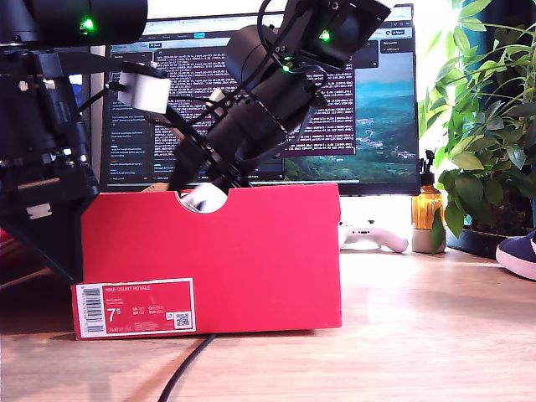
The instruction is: Pack the blue shoes by picking the first shoe and placing it inside the red shoebox, left side, then picking and rotating the second shoe and placing it in the shoebox
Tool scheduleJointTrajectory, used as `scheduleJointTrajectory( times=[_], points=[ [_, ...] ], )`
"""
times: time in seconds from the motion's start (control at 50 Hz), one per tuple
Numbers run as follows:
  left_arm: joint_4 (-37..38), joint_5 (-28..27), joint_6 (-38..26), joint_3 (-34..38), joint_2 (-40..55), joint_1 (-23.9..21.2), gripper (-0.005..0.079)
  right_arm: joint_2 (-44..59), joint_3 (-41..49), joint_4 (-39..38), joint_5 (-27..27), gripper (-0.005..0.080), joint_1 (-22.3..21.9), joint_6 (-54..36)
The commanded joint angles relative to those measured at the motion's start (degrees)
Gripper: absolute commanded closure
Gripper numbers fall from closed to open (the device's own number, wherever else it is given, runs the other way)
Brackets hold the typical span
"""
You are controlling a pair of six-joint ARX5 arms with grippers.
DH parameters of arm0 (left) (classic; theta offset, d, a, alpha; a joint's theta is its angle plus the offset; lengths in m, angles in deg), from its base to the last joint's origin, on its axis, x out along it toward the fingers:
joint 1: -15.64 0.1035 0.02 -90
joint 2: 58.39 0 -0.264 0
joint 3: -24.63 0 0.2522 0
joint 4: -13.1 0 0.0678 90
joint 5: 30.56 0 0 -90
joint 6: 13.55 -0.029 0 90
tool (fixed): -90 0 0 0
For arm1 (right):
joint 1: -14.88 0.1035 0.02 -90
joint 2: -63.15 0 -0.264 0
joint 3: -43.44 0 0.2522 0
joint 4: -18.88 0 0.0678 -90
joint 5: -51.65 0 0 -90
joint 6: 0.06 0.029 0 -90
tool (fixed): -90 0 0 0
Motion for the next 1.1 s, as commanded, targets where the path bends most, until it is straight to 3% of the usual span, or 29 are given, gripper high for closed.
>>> scheduleJointTrajectory(
  times=[0.0,0.12,0.38,0.6,0.82,0.94,1.08],
  points=[
    [-0.17,-0.22,-0.2,-0.04,0.66,-0.2,0.0761,-0.9,-2.54,1.46,-0.37,0.0452,0.52,-0.85],
    [-0.17,-0.2,-0.2,-0.04,0.66,-0.2,0.0761,-0.92,-4.57,4.04,-0.39,0.0399,0.52,-1.31],
    [-0.2,-0.22,-0.13,-0.04,0.66,-0.17,0.0761,-0.94,-13.53,17.42,-0.33,0.0397,-1.81,-5.66],
    [-0.31,-0.22,-0.13,-0.04,0.66,-0.17,0.0761,-1.38,-19.8,29.22,0.26,0.0397,-7.63,-6.6],
    [-0.35,-0.22,-0.13,-0.04,0.66,-0.17,0.0761,-4.11,-20.13,38.14,0.98,0.0397,-14.71,-5.75],
    [-0.39,-0.22,-0.13,-0.04,0.66,-0.17,0.0761,-6.34,-20.13,44.09,7.78,0.0397,-18.1,-2.4],
    [-0.44,-0.22,-0.13,-0.04,0.66,-0.17,0.0761,-9.29,-20.13,52.0,21.97,0.0396,-20.04,3.93]
  ],
)
